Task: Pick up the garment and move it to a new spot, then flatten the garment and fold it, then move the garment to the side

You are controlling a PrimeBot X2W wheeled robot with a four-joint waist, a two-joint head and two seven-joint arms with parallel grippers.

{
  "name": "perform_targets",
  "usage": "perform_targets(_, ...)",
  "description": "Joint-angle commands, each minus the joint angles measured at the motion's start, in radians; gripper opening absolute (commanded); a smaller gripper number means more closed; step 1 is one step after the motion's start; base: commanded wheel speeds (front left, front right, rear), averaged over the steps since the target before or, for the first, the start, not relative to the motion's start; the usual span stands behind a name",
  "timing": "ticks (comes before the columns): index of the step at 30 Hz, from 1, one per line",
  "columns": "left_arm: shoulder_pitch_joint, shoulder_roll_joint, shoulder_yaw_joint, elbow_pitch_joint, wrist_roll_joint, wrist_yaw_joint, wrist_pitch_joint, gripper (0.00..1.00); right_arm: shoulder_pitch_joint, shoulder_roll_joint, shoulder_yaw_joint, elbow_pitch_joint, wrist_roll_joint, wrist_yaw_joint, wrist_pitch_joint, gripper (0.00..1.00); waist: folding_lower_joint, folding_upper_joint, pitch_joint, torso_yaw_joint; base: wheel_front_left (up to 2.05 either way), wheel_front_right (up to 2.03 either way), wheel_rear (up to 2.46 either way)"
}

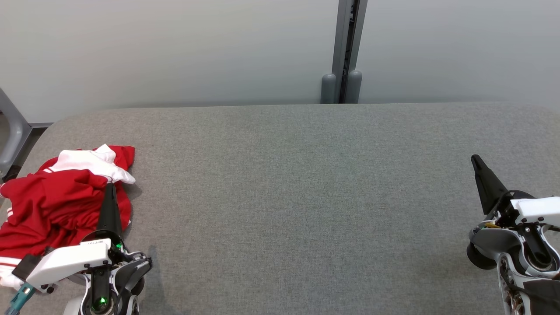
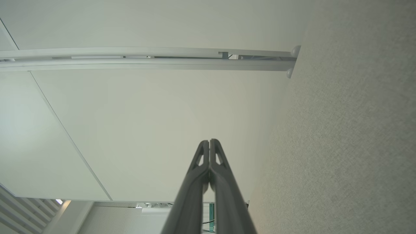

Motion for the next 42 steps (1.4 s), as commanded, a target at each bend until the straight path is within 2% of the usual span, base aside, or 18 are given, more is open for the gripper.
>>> perform_targets(1,-0.014,0.005,0.001,-0.001,-0.002,-0.003,0.001,0.0,-0.006,-0.002,-0.003,0.004,0.0,0.001,-0.001,0.0,0.0,-0.0001,0.0,0.0,0.0,0.0,0.0)
perform_targets(9,-0.014,0.005,0.001,-0.001,-0.002,-0.003,0.001,0.0,-0.006,-0.002,-0.002,0.004,0.0,0.001,-0.001,0.0,0.0,-0.0001,0.0,0.0,0.0,0.0,0.0)
perform_targets(10,0.002,0.0,0.0,0.002,0.0,0.0,0.0,1.0,0.002,0.0,0.001,0.001,0.0,0.0,0.0,1.0,0.0,-0.0001,0.0,0.0,0.0,0.0,0.0)
perform_targets(25,0.035,-0.003,-0.02,-0.021,0.02,0.0,-0.029,1.0,0.063,0.006,0.063,-0.061,0.028,0.0,-0.081,1.0,0.0,-0.0001,0.0,0.001,0.0,0.0,0.0)
perform_targets(42,0.049,0.004,-0.048,-0.071,0.172,0.0,-0.072,1.0,0.106,0.005,0.124,-0.164,-0.062,0.0,-0.188,1.0,0.0,-0.0001,0.0,0.001,0.0,0.0,0.0)
